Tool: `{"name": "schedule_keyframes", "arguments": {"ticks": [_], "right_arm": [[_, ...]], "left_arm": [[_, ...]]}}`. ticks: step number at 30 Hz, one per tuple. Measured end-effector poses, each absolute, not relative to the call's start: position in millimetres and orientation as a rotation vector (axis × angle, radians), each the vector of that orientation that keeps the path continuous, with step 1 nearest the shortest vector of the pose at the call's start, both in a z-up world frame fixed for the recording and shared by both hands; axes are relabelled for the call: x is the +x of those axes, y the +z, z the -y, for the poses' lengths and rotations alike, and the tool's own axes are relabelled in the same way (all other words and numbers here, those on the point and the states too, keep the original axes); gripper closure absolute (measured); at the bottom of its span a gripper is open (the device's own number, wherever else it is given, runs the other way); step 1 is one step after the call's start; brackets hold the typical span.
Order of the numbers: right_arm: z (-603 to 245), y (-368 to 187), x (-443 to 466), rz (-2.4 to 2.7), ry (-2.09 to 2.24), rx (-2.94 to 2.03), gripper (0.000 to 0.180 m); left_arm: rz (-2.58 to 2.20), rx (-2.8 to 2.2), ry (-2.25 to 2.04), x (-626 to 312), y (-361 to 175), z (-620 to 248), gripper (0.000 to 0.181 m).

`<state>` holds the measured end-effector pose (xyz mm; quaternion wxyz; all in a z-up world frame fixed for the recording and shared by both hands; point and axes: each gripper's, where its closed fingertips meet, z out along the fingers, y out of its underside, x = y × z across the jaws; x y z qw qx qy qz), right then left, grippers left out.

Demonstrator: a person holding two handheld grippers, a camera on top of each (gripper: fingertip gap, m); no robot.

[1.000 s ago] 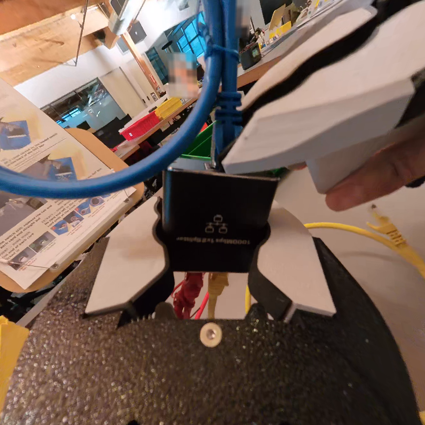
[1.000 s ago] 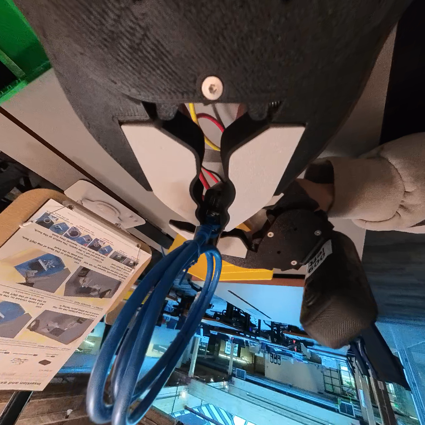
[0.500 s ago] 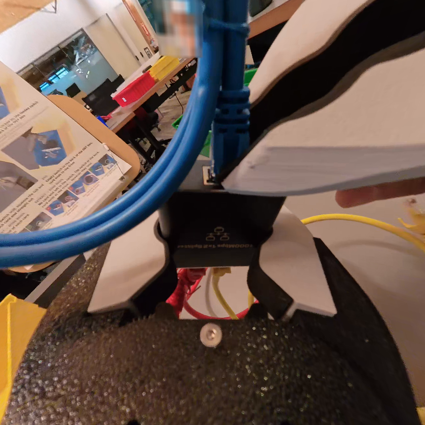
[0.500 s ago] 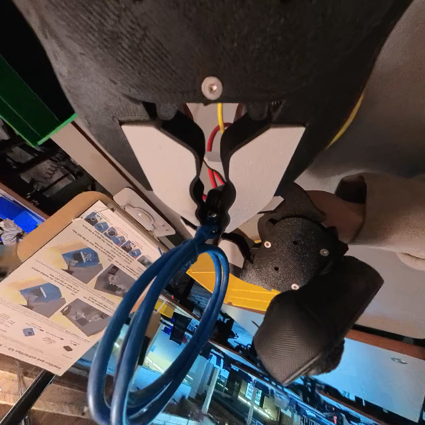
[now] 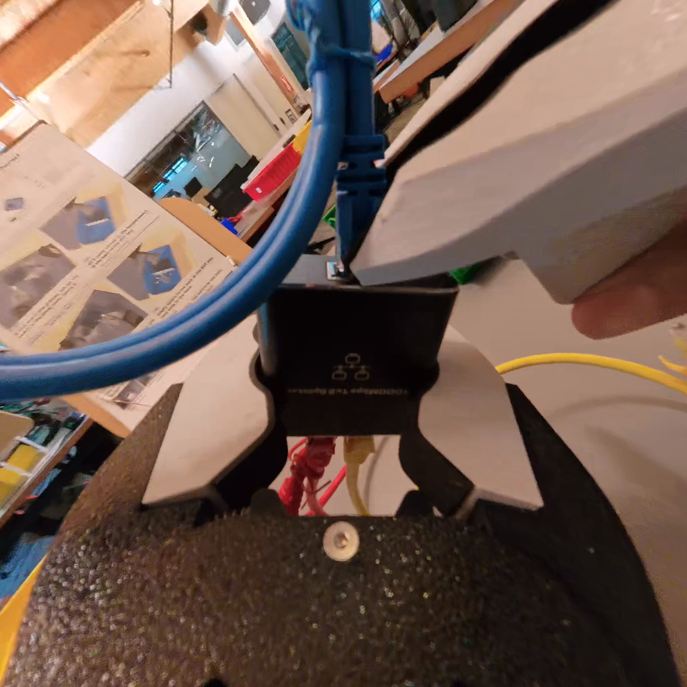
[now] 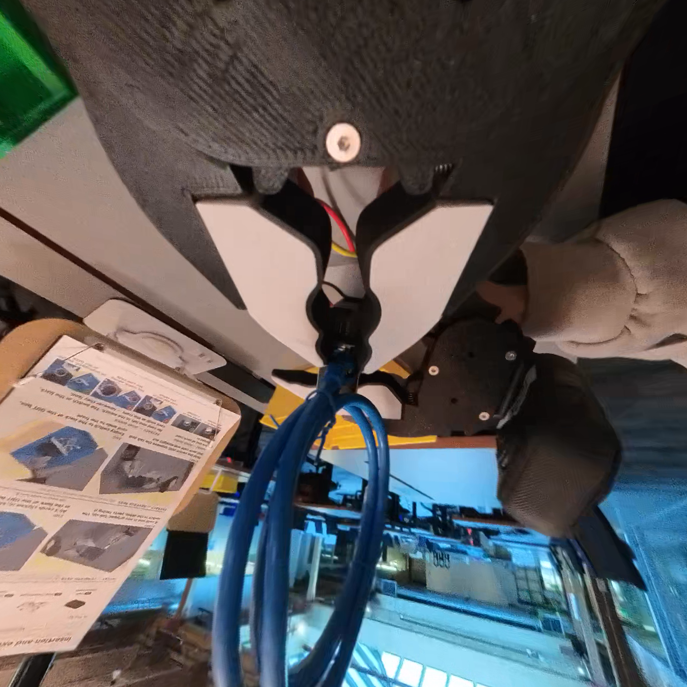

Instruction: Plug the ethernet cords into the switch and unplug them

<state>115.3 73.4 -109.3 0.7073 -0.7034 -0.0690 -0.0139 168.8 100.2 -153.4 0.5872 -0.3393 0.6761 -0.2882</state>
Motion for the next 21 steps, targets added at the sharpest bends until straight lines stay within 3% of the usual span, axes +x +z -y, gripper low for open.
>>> {"name": "schedule_keyframes", "arguments": {"ticks": [7, 21], "right_arm": [[-74.1, -114.2, 116.7, 0.273, -0.308, -1.665, 0.165], [-65.4, -89.4, 111.4, 0.177, 0.093, -1.441, 0.166]], "left_arm": [[-1.647, -0.819, -0.76, 167.8, -162.8, -96.1, 0.103], [-1.621, -0.79, -0.631, 164.9, -137.1, -95.5, 0.104]]}}
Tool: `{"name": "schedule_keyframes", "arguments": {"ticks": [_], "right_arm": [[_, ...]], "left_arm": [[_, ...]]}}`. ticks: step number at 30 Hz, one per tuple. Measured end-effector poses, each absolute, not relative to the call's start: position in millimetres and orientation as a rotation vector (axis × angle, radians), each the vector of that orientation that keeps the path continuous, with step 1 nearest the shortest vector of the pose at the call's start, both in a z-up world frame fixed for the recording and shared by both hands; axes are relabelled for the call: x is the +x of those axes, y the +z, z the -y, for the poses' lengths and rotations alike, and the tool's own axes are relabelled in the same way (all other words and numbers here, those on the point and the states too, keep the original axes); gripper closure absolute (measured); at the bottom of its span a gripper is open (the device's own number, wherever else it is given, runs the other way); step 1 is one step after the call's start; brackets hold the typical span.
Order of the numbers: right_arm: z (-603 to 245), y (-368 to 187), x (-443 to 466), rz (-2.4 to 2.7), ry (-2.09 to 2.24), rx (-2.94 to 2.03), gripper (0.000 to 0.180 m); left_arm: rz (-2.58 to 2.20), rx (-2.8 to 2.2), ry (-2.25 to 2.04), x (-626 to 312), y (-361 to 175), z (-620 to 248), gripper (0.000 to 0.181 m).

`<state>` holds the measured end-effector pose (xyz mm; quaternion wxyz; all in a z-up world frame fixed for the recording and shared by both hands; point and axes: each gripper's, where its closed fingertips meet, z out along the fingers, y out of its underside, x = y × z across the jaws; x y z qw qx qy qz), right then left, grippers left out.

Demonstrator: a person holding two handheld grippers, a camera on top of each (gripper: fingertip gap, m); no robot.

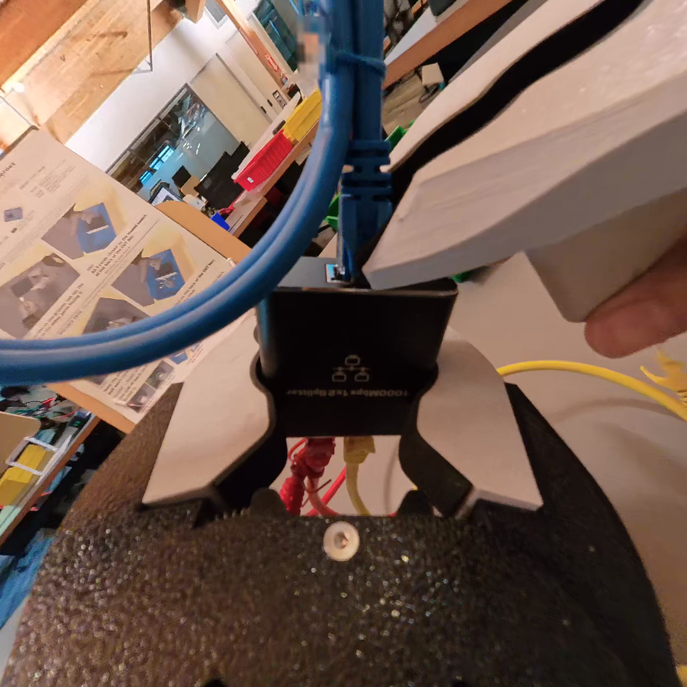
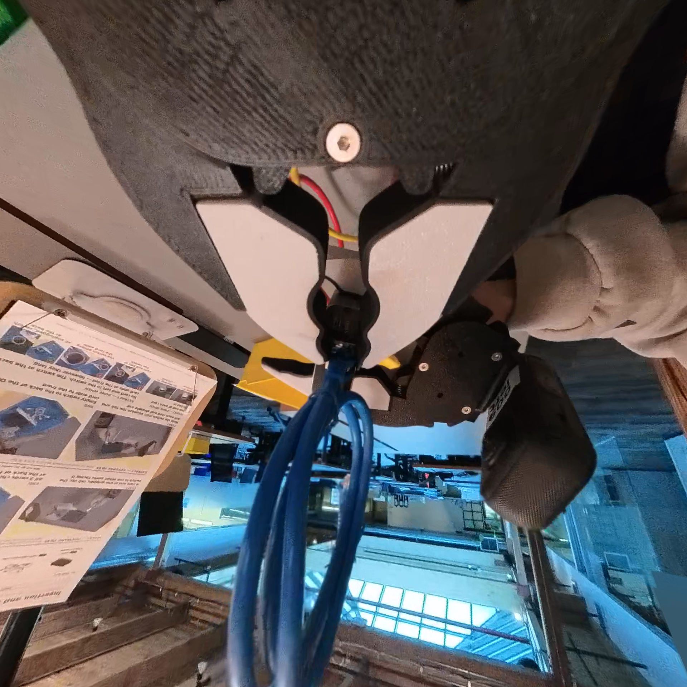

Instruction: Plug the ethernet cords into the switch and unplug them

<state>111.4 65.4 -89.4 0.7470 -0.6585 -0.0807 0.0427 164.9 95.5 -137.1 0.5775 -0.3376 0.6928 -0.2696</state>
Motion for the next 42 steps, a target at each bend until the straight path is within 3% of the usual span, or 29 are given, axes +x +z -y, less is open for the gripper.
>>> {"name": "schedule_keyframes", "arguments": {"ticks": [15, 42], "right_arm": [[-64.4, -76.0, 107.1, 0.111, 0.127, -1.301, 0.165], [-60.2, -67.6, 105.3, 0.011, 0.189, -1.227, 0.164]], "left_arm": [[-1.59, -0.76, -0.408, 154.9, -119.0, -105.6, 0.104], [-1.592, -0.791, -0.454, 149.4, -115.8, -93.5, 0.104]]}}
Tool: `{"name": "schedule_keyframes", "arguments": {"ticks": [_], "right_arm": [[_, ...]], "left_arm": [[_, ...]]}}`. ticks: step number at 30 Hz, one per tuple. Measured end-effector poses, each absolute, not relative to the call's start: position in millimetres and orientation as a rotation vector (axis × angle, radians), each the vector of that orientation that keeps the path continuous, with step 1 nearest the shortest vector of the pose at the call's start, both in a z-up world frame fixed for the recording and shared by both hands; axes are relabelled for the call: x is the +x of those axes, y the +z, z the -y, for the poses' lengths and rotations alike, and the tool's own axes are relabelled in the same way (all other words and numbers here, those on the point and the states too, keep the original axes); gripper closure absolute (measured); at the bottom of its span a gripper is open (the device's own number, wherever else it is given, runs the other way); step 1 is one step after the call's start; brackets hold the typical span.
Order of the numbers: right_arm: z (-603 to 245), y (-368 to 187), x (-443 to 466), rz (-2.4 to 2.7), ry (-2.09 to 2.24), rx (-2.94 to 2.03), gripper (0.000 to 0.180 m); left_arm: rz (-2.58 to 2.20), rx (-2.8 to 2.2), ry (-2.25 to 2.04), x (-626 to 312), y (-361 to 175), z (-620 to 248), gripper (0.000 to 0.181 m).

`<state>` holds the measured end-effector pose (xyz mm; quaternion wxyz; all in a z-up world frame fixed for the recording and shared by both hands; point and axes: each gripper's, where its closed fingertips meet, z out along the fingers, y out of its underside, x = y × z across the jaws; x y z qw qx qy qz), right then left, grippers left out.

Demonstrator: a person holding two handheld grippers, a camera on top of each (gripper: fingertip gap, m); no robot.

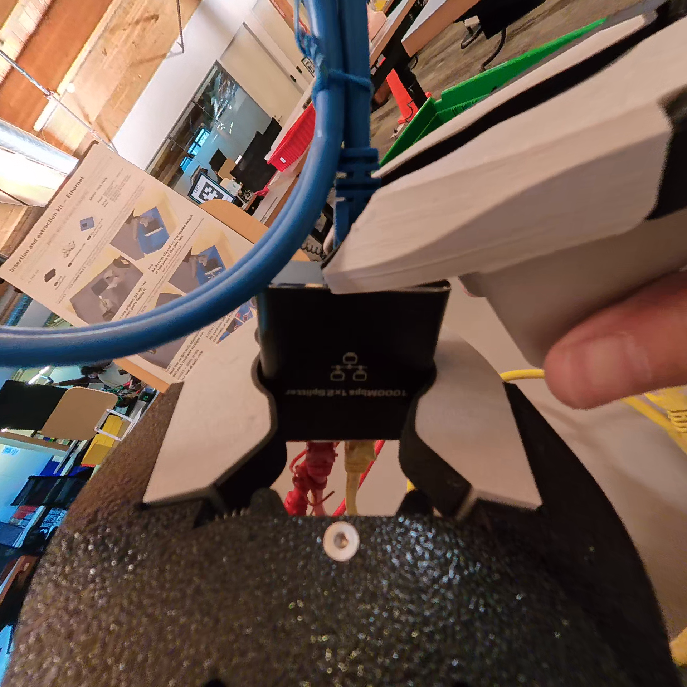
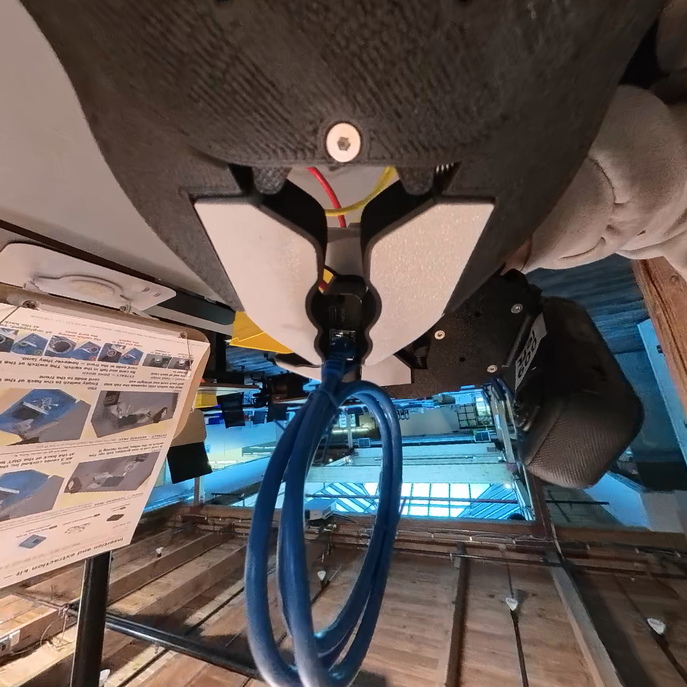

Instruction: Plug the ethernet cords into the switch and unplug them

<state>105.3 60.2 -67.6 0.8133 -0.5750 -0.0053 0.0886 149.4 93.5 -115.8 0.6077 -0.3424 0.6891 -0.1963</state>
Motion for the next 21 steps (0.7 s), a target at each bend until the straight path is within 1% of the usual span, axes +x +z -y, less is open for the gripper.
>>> {"name": "schedule_keyframes", "arguments": {"ticks": [10, 21], "right_arm": [[-58.2, -63.0, 104.6, 0.022, 0.178, -1.231, 0.164], [-57.3, -60.6, 101.7, 0.102, 0.143, -1.25, 0.164]], "left_arm": [[-1.582, -0.811, -0.444, 150.1, -114.9, -90.1, 0.104], [-1.595, -0.853, -0.594, 151.2, -116.4, -82.0, 0.105]]}}
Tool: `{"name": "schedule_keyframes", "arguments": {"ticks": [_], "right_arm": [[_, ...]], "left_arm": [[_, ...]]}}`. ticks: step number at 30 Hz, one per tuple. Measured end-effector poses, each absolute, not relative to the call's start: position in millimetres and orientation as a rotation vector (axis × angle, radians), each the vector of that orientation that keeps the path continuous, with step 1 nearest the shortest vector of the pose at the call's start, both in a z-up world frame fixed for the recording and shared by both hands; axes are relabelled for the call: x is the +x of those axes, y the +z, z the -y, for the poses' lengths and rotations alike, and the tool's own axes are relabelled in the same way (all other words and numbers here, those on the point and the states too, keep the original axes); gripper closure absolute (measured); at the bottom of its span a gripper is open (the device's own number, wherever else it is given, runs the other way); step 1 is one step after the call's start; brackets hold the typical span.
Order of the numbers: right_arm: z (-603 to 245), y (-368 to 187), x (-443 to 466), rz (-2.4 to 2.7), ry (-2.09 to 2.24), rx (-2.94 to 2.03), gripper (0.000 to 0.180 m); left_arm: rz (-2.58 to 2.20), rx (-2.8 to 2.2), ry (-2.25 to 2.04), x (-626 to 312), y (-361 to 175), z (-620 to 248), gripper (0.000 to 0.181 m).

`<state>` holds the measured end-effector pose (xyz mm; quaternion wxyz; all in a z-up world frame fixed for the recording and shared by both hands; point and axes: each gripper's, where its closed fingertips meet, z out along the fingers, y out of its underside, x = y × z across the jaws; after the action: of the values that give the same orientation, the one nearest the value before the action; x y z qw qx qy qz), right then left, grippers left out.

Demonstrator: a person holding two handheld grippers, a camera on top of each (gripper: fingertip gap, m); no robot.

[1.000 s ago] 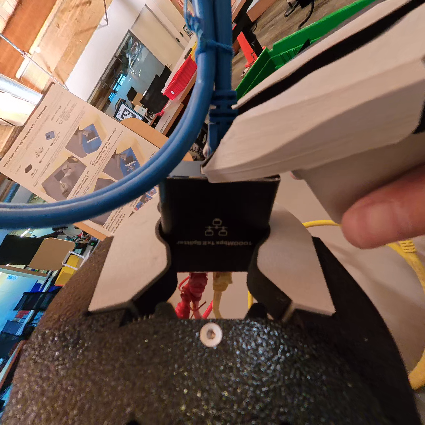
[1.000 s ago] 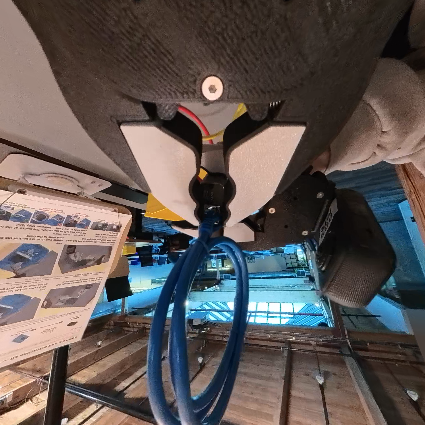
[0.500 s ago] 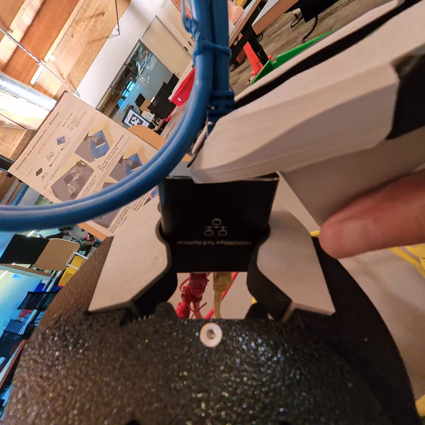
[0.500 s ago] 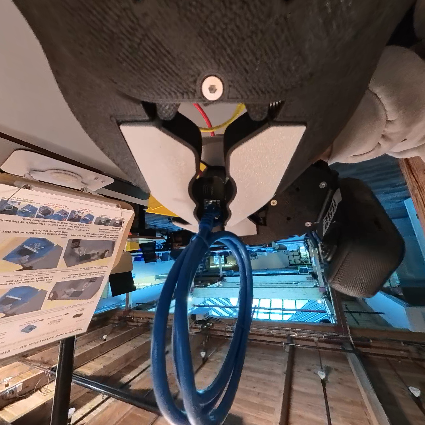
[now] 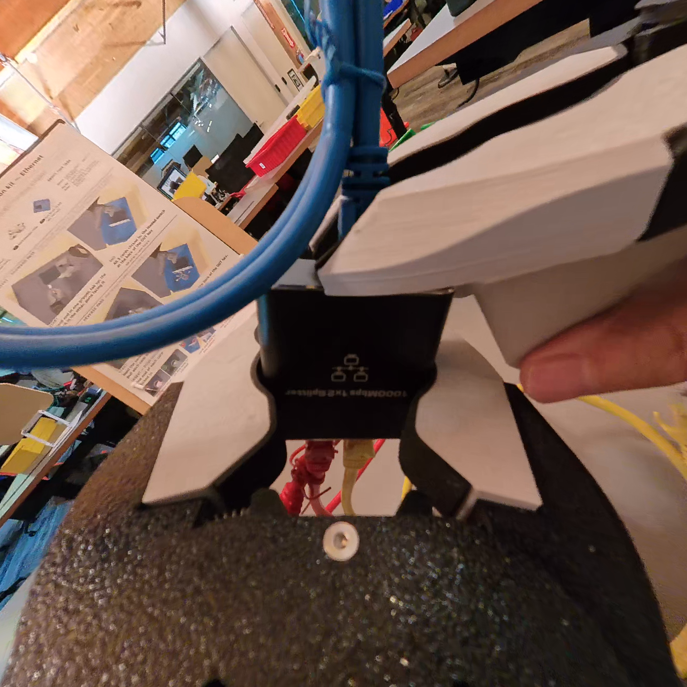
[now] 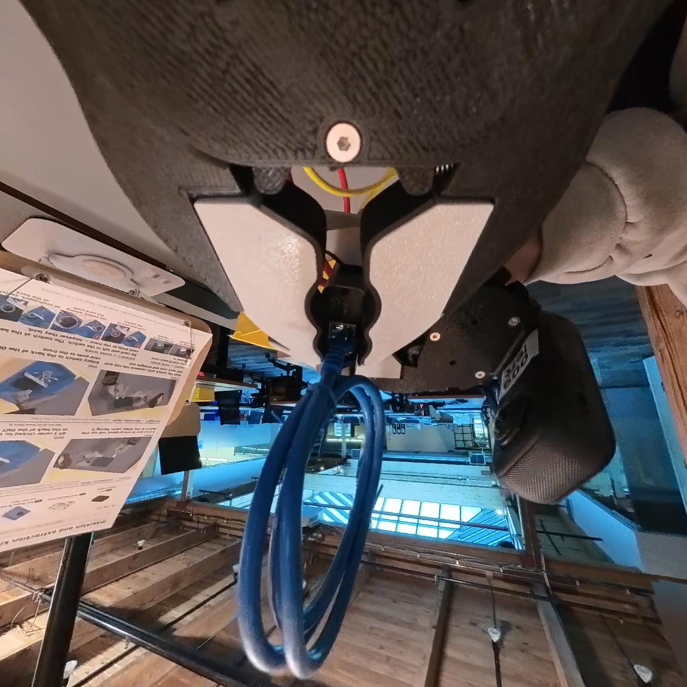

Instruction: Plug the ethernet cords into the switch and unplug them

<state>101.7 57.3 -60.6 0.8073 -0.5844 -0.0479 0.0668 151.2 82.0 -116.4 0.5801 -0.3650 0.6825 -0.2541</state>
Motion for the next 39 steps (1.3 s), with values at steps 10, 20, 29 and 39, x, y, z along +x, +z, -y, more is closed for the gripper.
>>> {"name": "schedule_keyframes", "arguments": {"ticks": [10, 20, 29, 39], "right_arm": [[-54.6, -59.4, 98.9, 0.136, 0.129, -1.244, 0.166], [-57.8, -61.6, 101.2, 0.099, 0.134, -1.243, 0.165], [-59.8, -65.2, 102.8, 0.086, 0.109, -1.273, 0.165], [-60.8, -68.5, 103.7, 0.093, 0.073, -1.299, 0.165]], "left_arm": [[-1.553, -0.861, -0.657, 148.4, -106.7, -85.5, 0.105], [-1.564, -0.877, -0.64, 149.0, -115.9, -87.1, 0.105], [-1.564, -0.892, -0.621, 149.4, -119.0, -89.4, 0.105], [-1.58, -0.901, -0.619, 149.4, -121.1, -88.6, 0.105]]}}
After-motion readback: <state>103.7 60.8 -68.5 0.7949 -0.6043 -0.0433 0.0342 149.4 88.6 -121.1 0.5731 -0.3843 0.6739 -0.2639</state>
